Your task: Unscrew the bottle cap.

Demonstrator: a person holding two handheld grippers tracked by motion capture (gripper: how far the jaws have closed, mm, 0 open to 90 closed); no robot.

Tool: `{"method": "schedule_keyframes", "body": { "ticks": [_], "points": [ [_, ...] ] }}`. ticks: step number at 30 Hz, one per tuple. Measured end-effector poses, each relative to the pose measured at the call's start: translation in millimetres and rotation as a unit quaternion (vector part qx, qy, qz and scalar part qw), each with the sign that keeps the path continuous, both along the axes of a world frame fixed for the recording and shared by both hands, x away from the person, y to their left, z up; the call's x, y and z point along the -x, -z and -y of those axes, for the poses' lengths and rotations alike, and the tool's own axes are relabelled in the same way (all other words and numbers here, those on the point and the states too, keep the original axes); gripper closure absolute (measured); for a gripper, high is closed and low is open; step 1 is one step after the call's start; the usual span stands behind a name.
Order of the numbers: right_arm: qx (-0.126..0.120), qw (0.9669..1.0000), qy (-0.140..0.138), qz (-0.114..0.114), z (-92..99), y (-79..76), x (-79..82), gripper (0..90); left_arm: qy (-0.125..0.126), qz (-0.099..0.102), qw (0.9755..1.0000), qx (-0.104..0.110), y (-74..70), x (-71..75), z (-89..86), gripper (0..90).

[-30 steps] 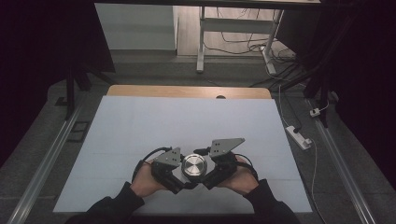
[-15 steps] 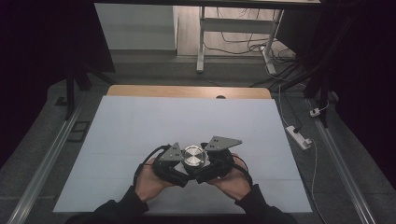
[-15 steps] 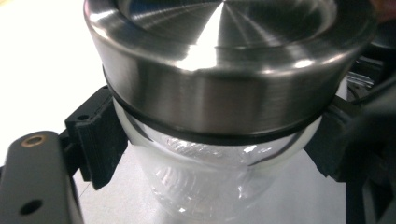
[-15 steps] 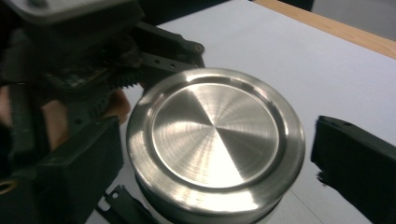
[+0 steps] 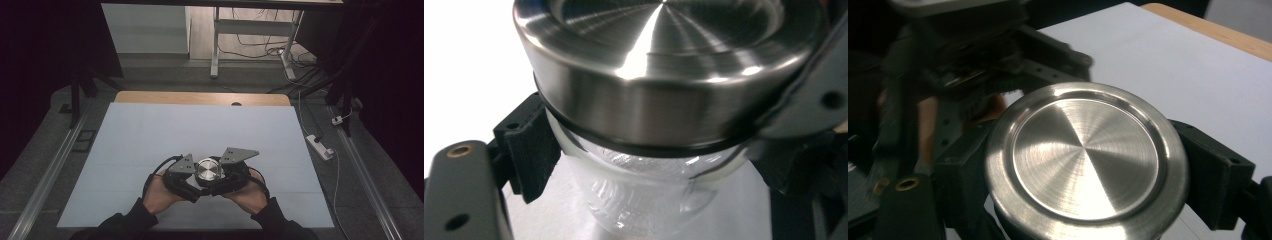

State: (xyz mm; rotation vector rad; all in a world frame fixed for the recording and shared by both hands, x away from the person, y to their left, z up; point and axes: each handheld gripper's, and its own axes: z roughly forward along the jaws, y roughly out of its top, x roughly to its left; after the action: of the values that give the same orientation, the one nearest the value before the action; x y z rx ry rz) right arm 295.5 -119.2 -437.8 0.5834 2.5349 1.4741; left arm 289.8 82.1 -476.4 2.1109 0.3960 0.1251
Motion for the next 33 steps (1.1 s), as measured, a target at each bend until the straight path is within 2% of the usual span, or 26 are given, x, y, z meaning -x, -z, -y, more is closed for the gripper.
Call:
{"method": "schedule_keyframes", "body": {
  "ticks": [5, 10, 21, 33],
  "points": [
    [-0.004, 0.9988, -0.049, 0.0, 2.3, -0.3, -1.4, 18.3, 0.05, -0.012, 0.9986, 0.015, 2.8, -4.1, -4.9, 16.1],
    [0.0, 0.9979, -0.065, 0.0, 2.9, -0.3, -1.8, 18.5, 0.063, -0.014, 0.9978, 0.017, 5.0, -5.9, -5.9, 16.1],
    [-0.012, 0.9982, -0.059, 0.008, 6.4, -7.9, -1.7, 18.5, 0.059, -0.012, 0.9982, 0.006, 8.0, -7.1, -4.4, 16.1],
    [-0.01, 0.9988, -0.048, 0.01, 9.7, -11.8, -1.4, 18.5, 0.023, -0.008, 0.9997, -0.001, 10.1, -11.7, -9.1, 16.1]
  ]
}}
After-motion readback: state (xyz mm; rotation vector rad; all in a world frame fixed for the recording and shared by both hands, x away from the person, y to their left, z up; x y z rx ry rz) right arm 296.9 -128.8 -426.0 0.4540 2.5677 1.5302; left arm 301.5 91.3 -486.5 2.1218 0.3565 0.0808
